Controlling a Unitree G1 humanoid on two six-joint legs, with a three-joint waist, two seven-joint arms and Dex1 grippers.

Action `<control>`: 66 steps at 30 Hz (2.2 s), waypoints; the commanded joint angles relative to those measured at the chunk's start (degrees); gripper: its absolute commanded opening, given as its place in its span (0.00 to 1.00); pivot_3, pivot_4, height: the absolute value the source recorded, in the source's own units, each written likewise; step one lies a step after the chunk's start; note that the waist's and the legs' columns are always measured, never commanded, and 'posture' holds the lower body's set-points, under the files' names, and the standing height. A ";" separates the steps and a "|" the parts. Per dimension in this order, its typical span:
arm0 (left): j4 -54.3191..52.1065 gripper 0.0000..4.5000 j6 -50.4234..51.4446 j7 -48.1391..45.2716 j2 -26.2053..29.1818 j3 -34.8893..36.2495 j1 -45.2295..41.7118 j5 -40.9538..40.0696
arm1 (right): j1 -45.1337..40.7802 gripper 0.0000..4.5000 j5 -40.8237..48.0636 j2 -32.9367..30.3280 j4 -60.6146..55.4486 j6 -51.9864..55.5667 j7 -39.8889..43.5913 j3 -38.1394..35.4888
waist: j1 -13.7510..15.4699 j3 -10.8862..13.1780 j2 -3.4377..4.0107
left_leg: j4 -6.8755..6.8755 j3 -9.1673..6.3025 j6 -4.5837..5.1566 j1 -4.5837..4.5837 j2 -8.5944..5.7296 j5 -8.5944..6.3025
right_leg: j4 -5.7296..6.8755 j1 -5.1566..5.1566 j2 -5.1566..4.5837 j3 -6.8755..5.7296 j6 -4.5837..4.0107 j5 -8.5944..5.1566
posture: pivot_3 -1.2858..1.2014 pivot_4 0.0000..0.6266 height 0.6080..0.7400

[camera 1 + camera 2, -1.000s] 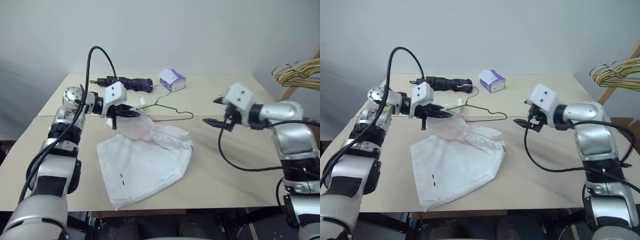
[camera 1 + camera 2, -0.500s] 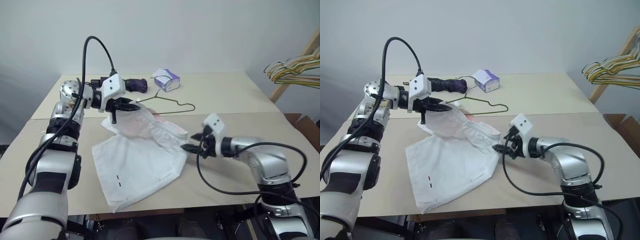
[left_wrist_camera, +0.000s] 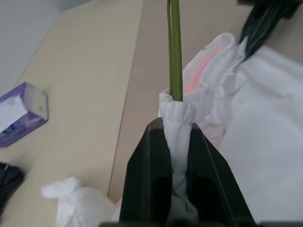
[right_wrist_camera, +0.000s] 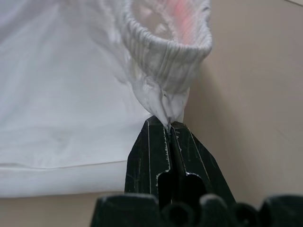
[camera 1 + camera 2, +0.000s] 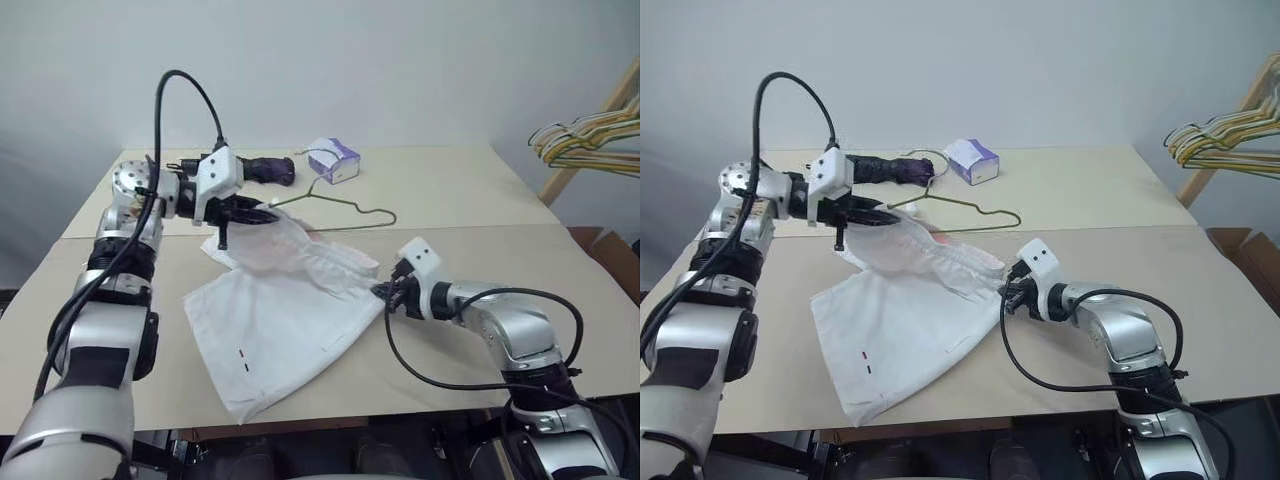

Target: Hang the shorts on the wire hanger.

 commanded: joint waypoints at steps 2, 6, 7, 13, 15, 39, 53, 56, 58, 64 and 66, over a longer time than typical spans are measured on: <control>-8.65 0.00 4.14 -3.44 4.20 -1.80 2.03 -6.78 | -4.03 0.01 -0.62 -2.38 4.11 -3.12 -0.78 -3.44 | -0.28 0.00 0.00 | 0.00 -0.01 0.00 0.00 0.01 0.00 | 0.00 0.00 -0.01 0.00 0.00 0.00 | 0.48 0.00 1.00; -9.74 0.00 4.28 -3.44 5.62 -3.18 3.13 -6.41 | -5.87 0.01 -1.01 -4.75 8.07 -6.10 0.02 -3.68 | -0.34 0.00 0.00 | 0.00 -0.04 0.00 0.02 0.00 0.00 | 0.00 0.03 -0.01 0.00 0.00 0.00 | 0.48 0.00 1.00; -9.30 0.00 3.97 -3.42 5.51 -2.90 3.16 -5.56 | -6.10 0.01 -1.36 -5.42 8.79 -7.24 0.13 -3.66 | -0.30 0.00 0.00 | 0.00 -0.05 0.00 0.02 0.00 0.00 | -0.01 0.05 0.00 0.00 0.00 0.00 | 0.48 0.00 1.00; -7.69 0.00 3.57 1.11 4.70 -2.52 3.35 -1.84 | -6.44 0.01 -2.01 -8.63 9.58 -10.16 0.66 -3.68 | -0.28 0.00 0.00 | 0.00 -0.05 0.01 0.00 -0.01 0.00 | -0.02 0.04 0.00 0.01 0.01 -0.01 | 0.48 0.00 1.00; -7.01 0.00 3.95 2.94 4.08 -2.26 3.09 -1.22 | -6.14 0.01 -1.80 -8.99 9.35 -10.31 0.75 -3.71 | -0.27 0.00 0.00 | 0.00 -0.05 0.00 0.01 -0.01 0.00 | -0.01 0.04 0.00 0.01 0.01 -0.01 | 0.48 0.00 1.00; -2.28 0.00 0.25 7.40 1.35 -2.09 -0.86 3.57 | -23.69 0.01 -20.34 -17.95 -8.87 -18.64 4.43 13.70 | -0.93 0.01 0.02 | 0.00 -0.02 0.02 -0.05 -0.01 -0.01 | 0.02 -0.08 -0.01 0.04 0.02 -0.02 | 0.47 0.00 1.00; -5.39 0.00 0.77 7.05 1.08 -0.95 0.49 2.00 | -23.16 0.01 -28.52 -13.62 -5.72 -21.60 6.15 19.23 | -1.02 0.01 0.02 | 0.03 -0.03 0.03 -0.06 -0.01 -0.02 | 0.04 -0.07 -0.02 0.02 0.02 -0.02 | 0.48 0.00 1.00; -4.90 0.00 0.00 7.30 1.00 -1.32 0.69 2.55 | -23.18 0.01 -26.69 -12.22 -6.48 -20.73 7.08 17.29 | -1.07 0.01 0.02 | 0.03 -0.03 0.03 -0.04 0.00 -0.02 | 0.05 -0.06 -0.01 0.02 0.02 -0.02 | 0.47 0.00 1.00; -4.69 0.00 -0.24 7.35 0.74 -1.24 0.68 2.44 | -22.96 0.01 -26.16 -12.03 -6.65 -21.05 7.87 16.72 | -1.11 0.01 0.02 | 0.03 -0.04 0.03 -0.04 0.00 -0.02 | 0.06 -0.06 -0.01 0.02 0.02 -0.02 | 0.47 0.00 1.00; -5.00 0.00 -1.43 3.88 0.36 0.11 0.73 -0.16 | -20.81 0.16 -22.84 -14.50 -7.30 -25.02 14.64 15.40 | -1.03 0.01 0.02 | 0.03 -0.04 0.03 -0.06 -0.01 -0.02 | 0.04 -0.06 -0.02 0.02 0.02 -0.02 | 0.47 0.00 1.00; -5.11 0.00 -1.75 2.66 0.89 0.37 1.04 -0.40 | -20.27 0.30 -23.04 -14.74 -6.39 -26.40 14.61 14.77 | -1.10 0.01 0.02 | 0.03 -0.04 0.03 -0.05 -0.01 -0.02 | 0.03 -0.03 -0.03 -0.01 0.02 -0.02 | 0.47 0.00 1.00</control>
